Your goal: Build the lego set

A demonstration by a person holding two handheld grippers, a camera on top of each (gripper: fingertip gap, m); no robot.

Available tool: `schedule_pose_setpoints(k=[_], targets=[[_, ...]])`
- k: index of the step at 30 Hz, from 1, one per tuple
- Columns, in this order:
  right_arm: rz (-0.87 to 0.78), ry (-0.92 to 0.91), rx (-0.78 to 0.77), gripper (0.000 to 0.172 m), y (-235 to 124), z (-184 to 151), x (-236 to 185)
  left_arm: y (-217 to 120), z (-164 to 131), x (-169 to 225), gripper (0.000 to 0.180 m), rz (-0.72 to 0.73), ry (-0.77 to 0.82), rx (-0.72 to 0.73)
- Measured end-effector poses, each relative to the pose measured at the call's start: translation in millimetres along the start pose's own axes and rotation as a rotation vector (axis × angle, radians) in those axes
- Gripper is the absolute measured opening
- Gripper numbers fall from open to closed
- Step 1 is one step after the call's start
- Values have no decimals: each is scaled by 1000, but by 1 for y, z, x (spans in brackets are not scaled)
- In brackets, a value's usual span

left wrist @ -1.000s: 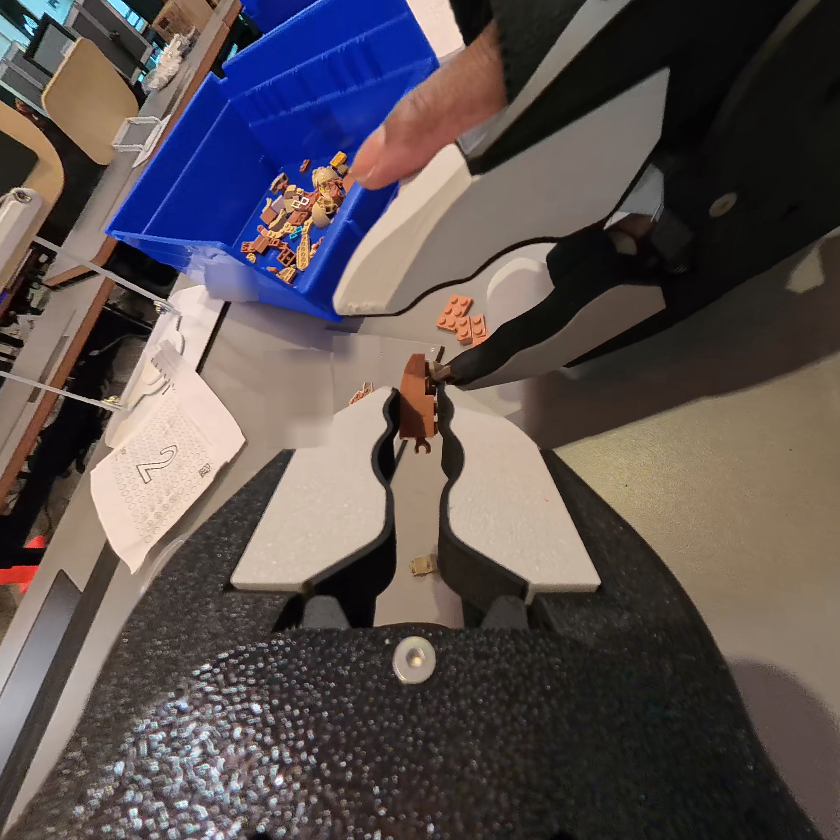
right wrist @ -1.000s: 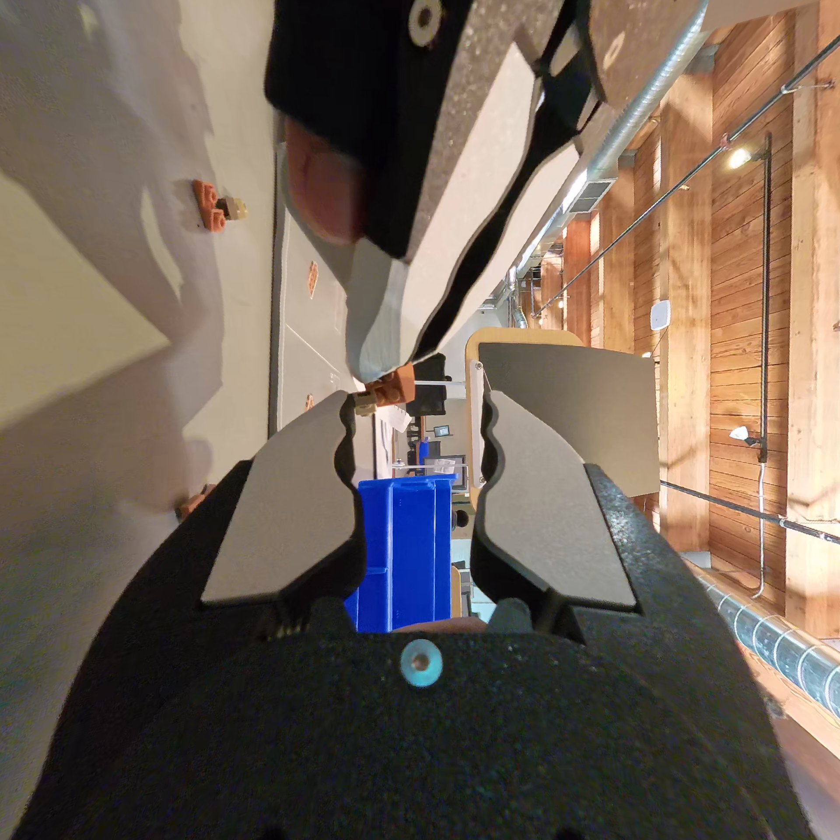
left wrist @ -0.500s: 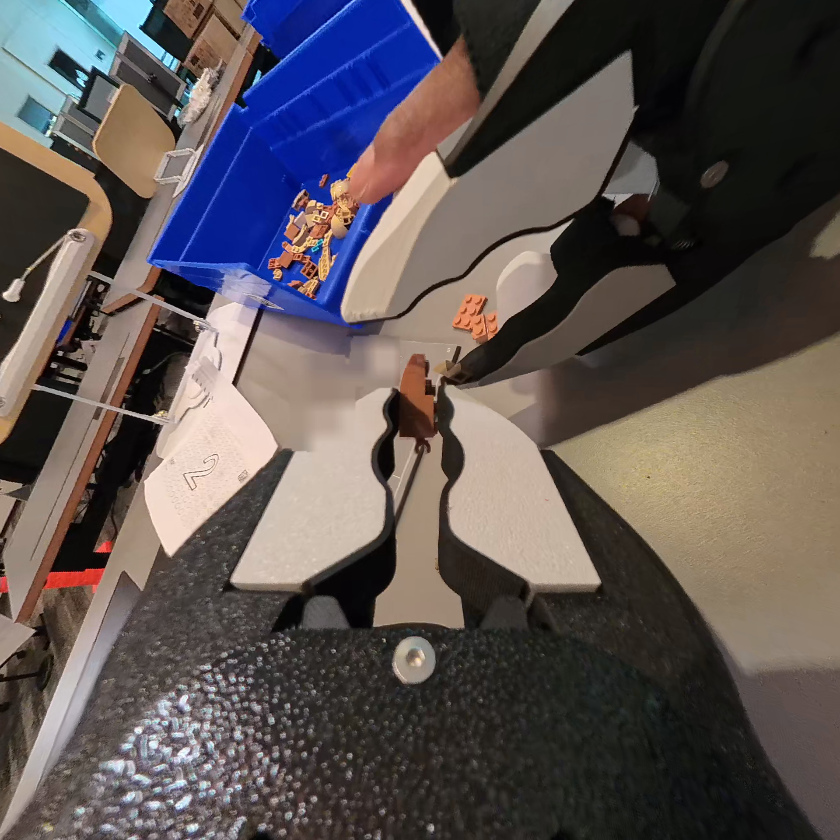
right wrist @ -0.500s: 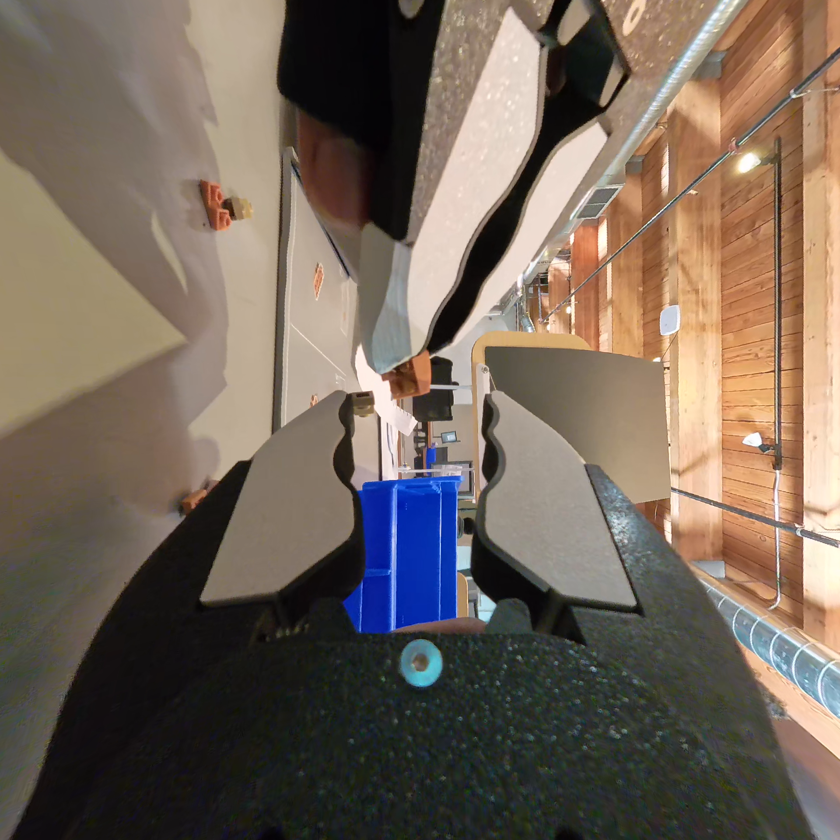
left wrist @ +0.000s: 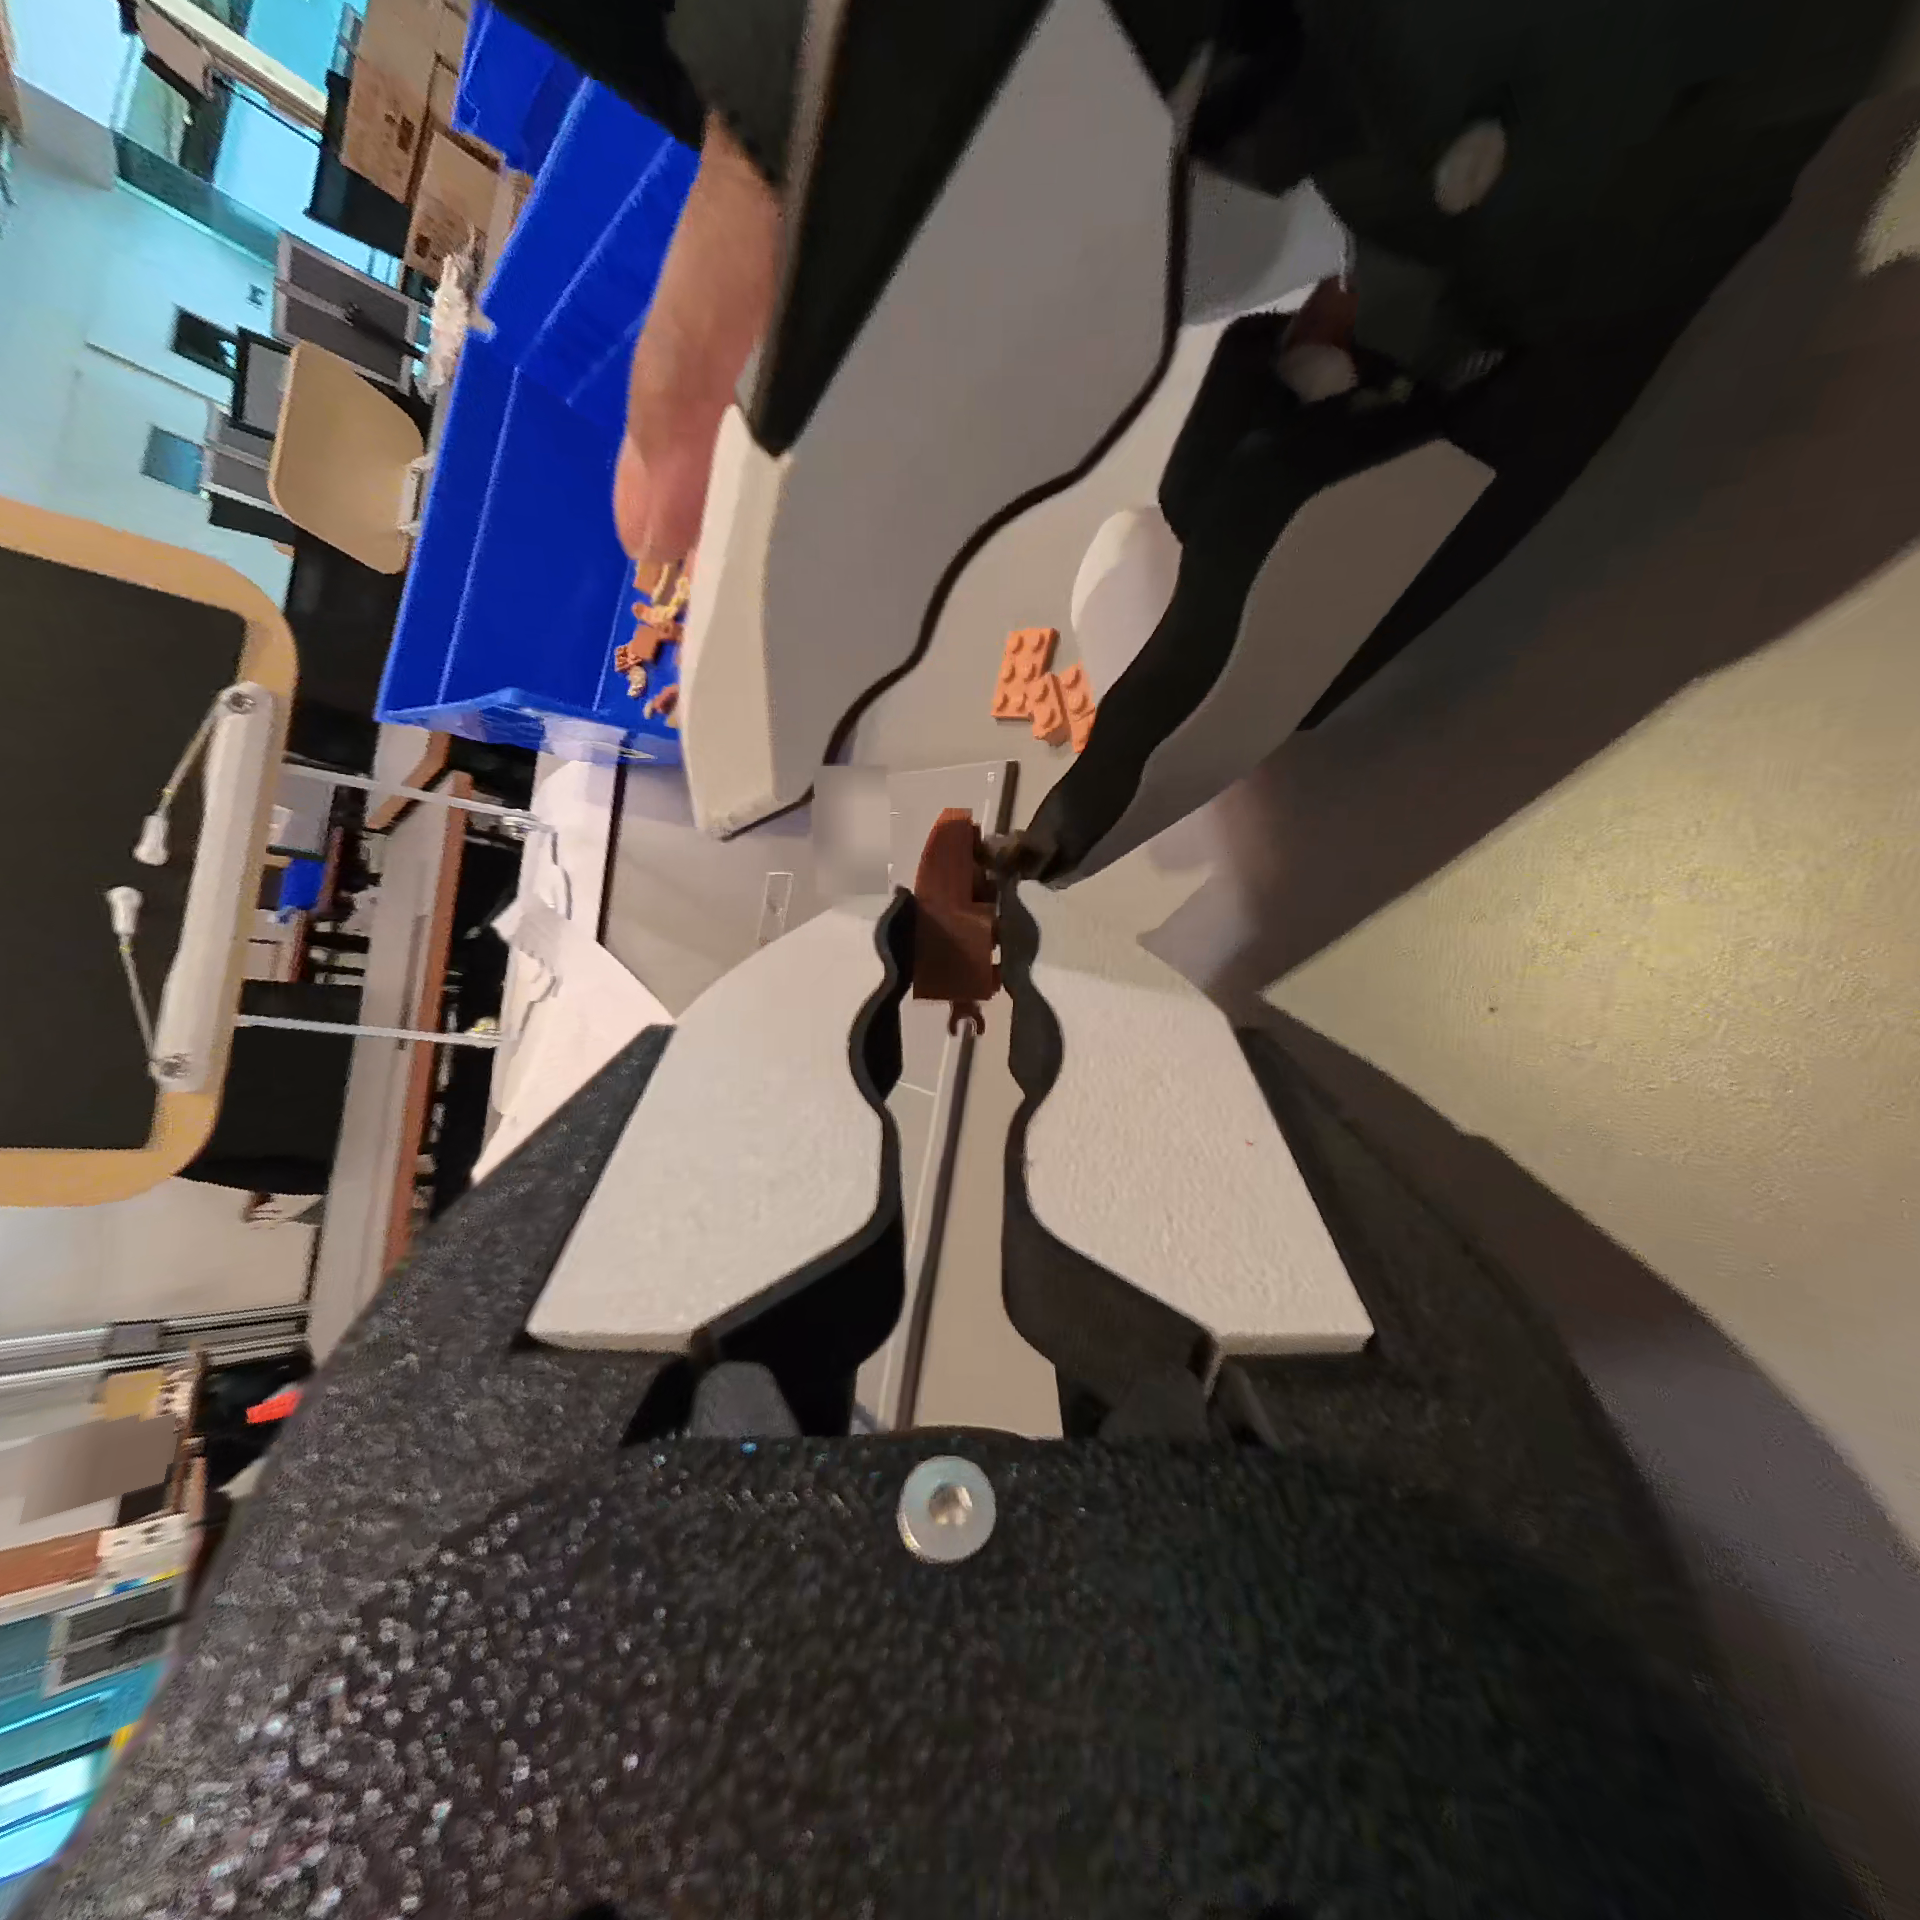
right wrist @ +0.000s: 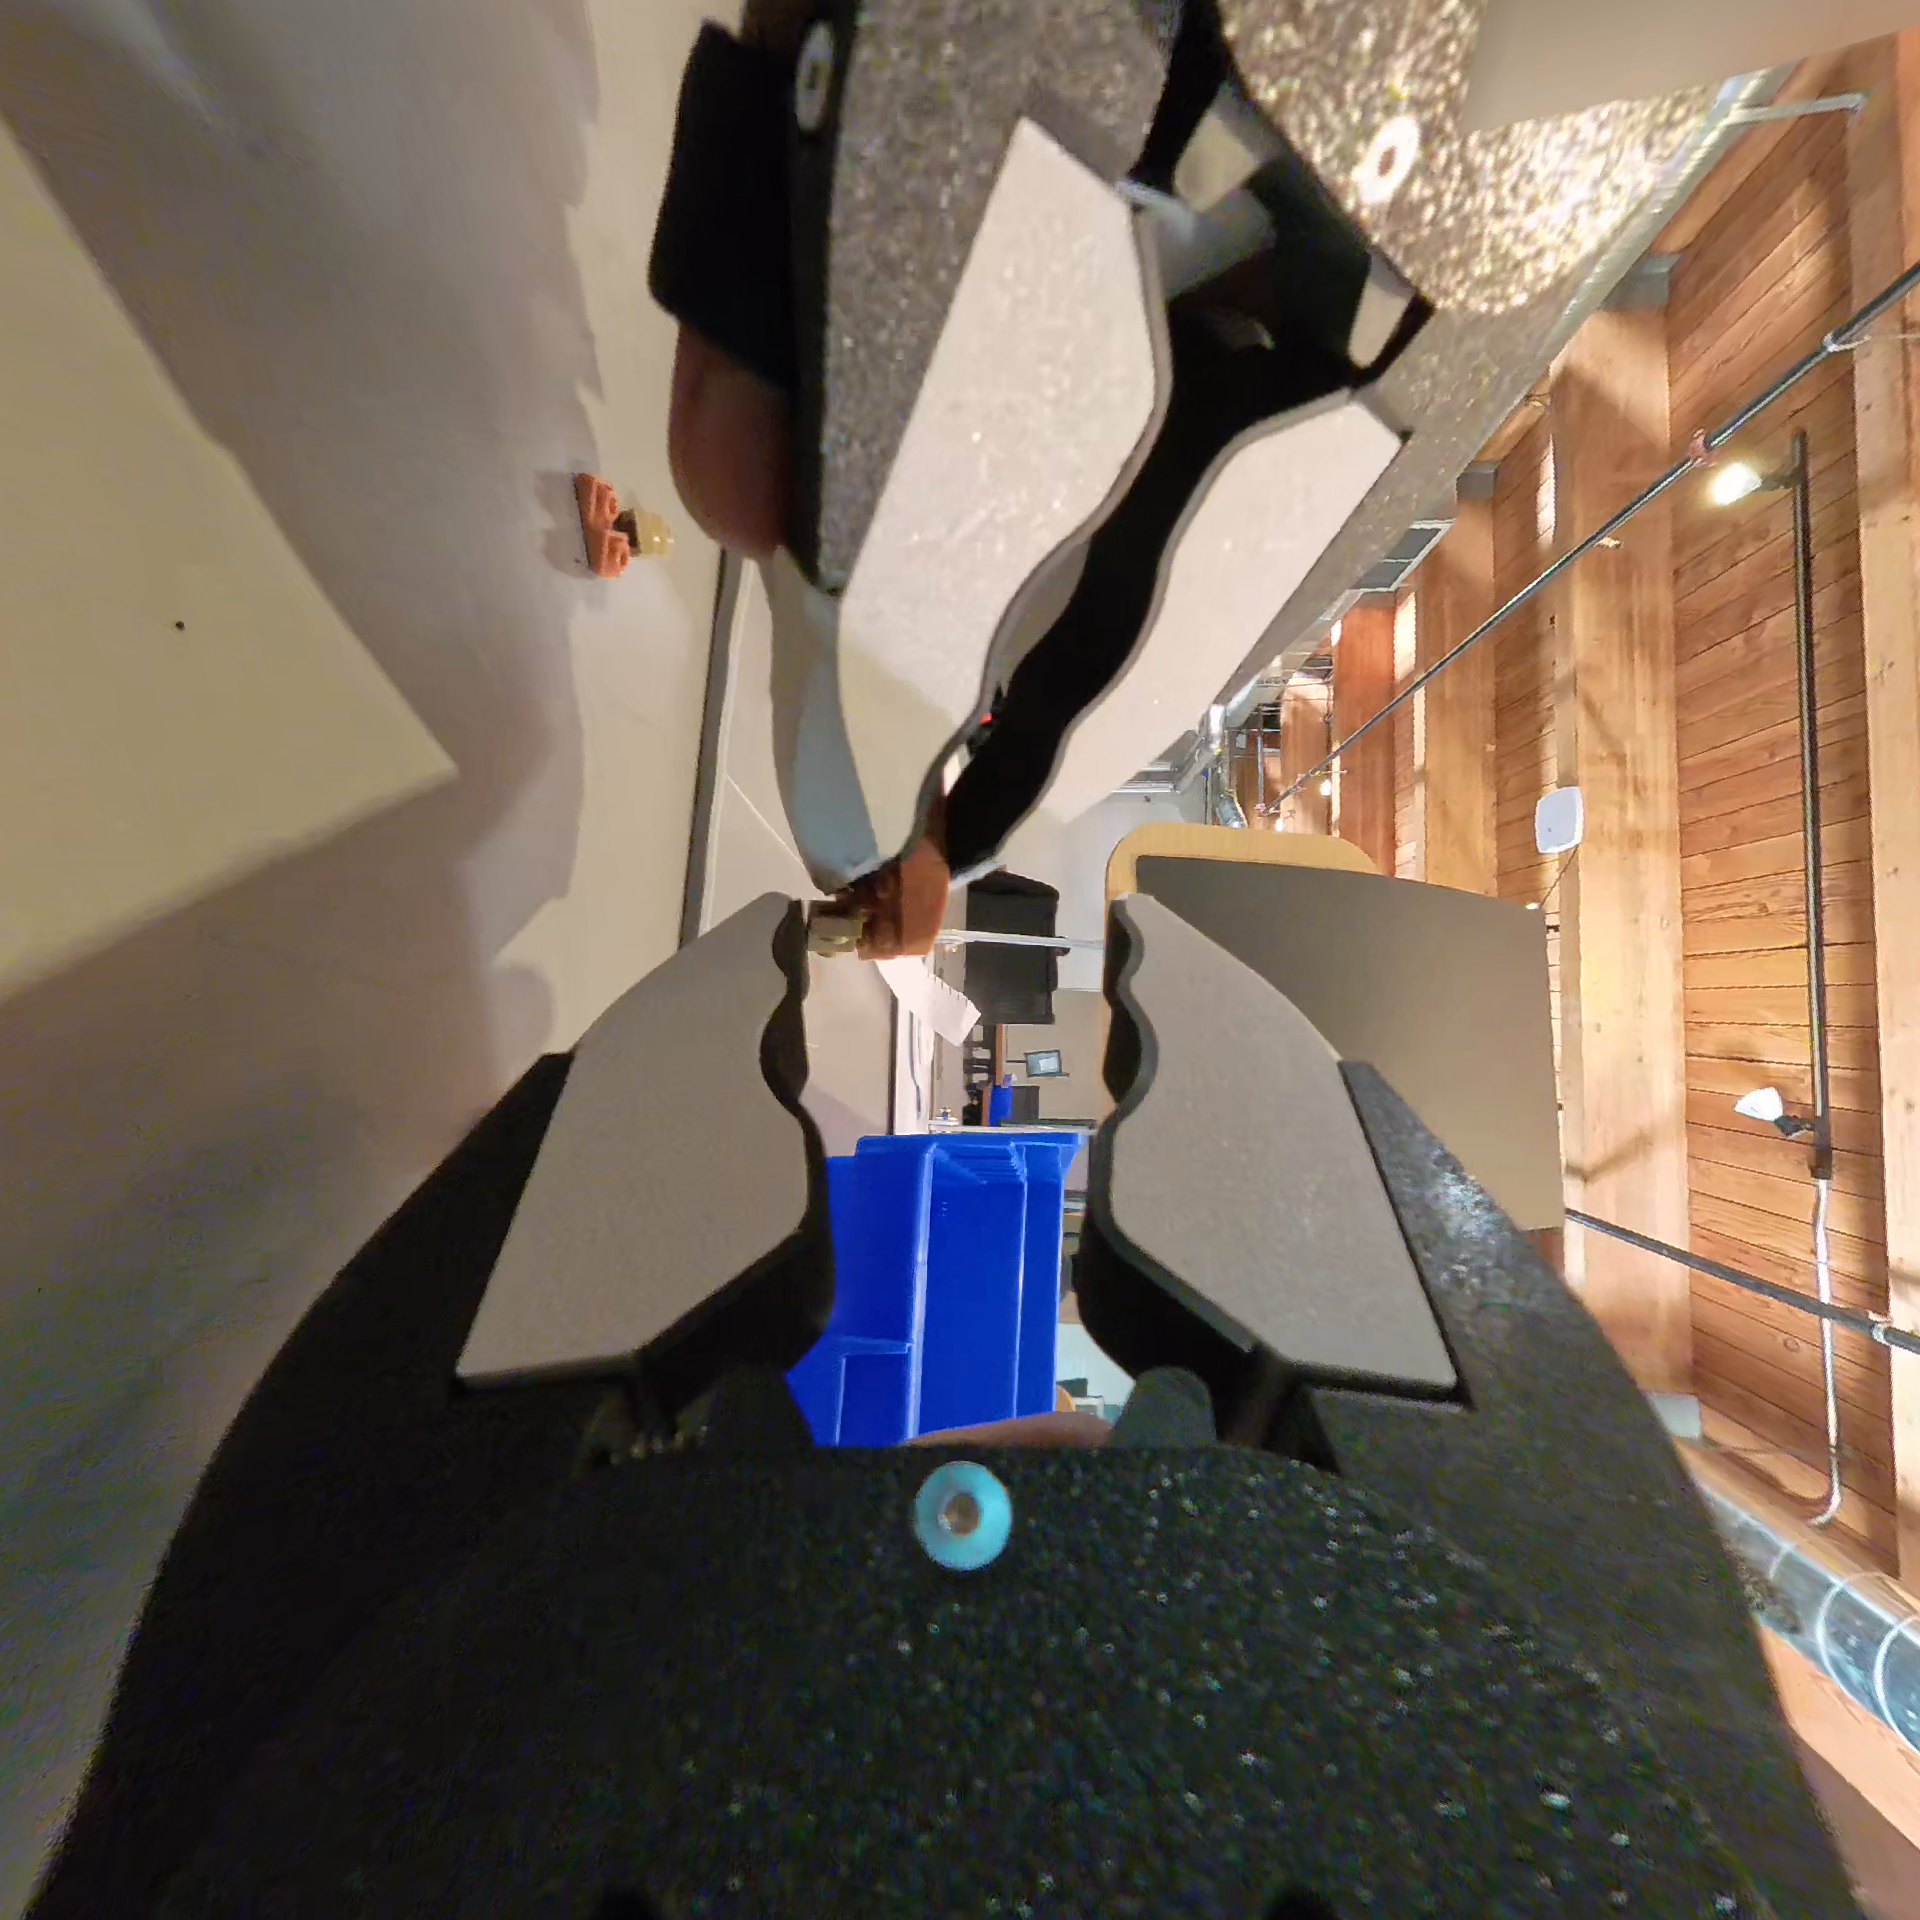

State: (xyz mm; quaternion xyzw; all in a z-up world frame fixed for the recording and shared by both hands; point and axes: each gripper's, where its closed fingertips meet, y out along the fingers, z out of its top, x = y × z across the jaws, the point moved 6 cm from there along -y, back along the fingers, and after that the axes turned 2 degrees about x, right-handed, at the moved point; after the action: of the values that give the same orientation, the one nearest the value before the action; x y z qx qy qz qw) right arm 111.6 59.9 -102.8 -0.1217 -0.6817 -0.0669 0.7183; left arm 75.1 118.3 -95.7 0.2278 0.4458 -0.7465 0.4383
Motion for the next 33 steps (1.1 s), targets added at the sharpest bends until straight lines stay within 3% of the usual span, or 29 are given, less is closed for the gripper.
schedule_pose_setpoints(k=[4, 14, 26, 33], targets=[[8, 24, -9, 55, 1, -2, 0, 0, 0, 0, 15, 19, 34, -14], [34, 103, 7, 55, 0, -3, 0, 0, -5, -6, 15, 23, -69, -10], [96, 103, 115, 61, -3, -4, -8, 2, -4, 11, 15, -60, 139, -14], [117, 125, 121, 61, -3, -4, -8, 7, -7, 13, 15, -49, 116, -40]])
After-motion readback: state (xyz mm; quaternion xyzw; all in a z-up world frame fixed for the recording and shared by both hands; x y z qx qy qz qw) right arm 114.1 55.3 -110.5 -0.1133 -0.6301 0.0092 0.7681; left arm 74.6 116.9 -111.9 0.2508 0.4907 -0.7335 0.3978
